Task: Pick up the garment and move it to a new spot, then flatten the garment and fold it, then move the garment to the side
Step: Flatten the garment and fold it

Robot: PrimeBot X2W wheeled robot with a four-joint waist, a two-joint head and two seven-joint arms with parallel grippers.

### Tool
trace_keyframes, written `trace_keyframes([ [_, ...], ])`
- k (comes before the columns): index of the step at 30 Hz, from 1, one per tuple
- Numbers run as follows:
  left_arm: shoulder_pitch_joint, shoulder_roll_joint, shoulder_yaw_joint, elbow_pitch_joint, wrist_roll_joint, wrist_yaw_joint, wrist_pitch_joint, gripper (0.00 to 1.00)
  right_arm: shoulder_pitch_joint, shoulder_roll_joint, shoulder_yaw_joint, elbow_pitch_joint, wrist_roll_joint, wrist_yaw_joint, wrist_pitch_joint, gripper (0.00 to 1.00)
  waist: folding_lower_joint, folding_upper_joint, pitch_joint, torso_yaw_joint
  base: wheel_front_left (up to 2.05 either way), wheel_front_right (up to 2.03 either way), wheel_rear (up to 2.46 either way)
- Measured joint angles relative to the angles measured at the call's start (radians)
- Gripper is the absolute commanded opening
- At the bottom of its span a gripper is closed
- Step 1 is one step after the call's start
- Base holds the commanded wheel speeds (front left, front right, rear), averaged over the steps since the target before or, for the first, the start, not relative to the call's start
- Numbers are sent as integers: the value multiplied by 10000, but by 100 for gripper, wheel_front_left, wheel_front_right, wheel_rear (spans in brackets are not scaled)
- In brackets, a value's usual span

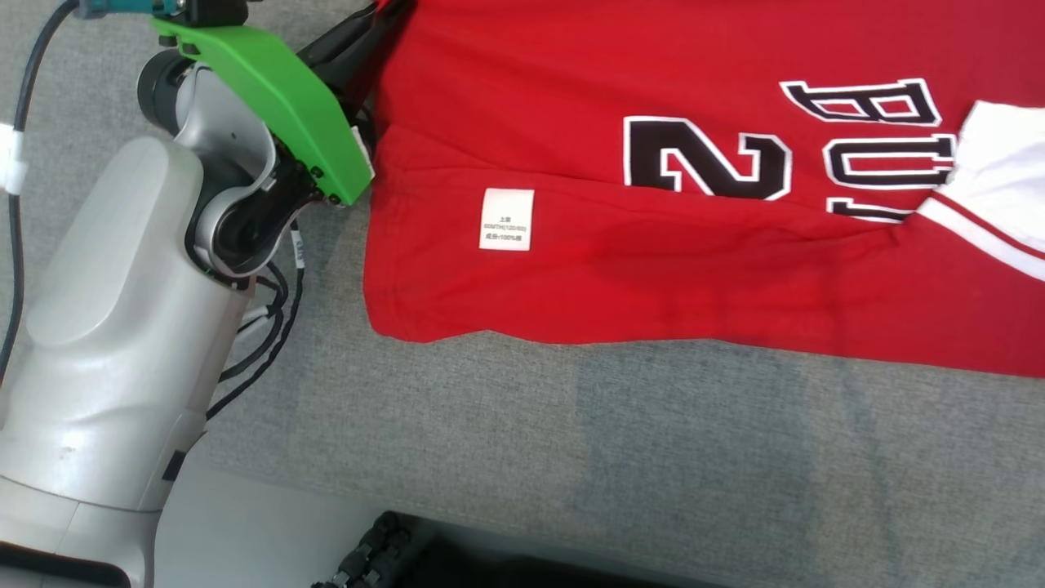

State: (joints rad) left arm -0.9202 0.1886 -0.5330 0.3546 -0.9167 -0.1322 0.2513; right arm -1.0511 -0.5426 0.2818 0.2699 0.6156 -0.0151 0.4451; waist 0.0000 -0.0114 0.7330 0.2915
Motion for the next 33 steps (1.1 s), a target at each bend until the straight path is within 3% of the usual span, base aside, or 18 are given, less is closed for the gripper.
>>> trace_keyframes([
  [6, 432, 247, -107, 150, -15, 0, -543, 0, 852, -48, -219, 4, 240, 339, -708, 0, 0, 0, -390, -391, 0, 0, 0],
  [13, 1087, 556, -343, -98, 13, 2, -1501, 0, 2350, 587, -295, -297, 926, 765, -1638, 0, 0, 0, -952, -848, 0, 0, 0],
  [25, 2016, 1131, -859, -368, 58, 4, -2761, 0, 3655, 794, -382, -1289, 1035, 1009, -3266, 0, 0, 0, -1928, -1451, 0, 0, 0],
  [33, 2437, 1565, -1260, -499, 339, 4, -3438, 0, 5001, 773, -178, -1756, 884, 1106, -3749, 0, 0, 0, -2460, -1773, 0, 0, 0],
])
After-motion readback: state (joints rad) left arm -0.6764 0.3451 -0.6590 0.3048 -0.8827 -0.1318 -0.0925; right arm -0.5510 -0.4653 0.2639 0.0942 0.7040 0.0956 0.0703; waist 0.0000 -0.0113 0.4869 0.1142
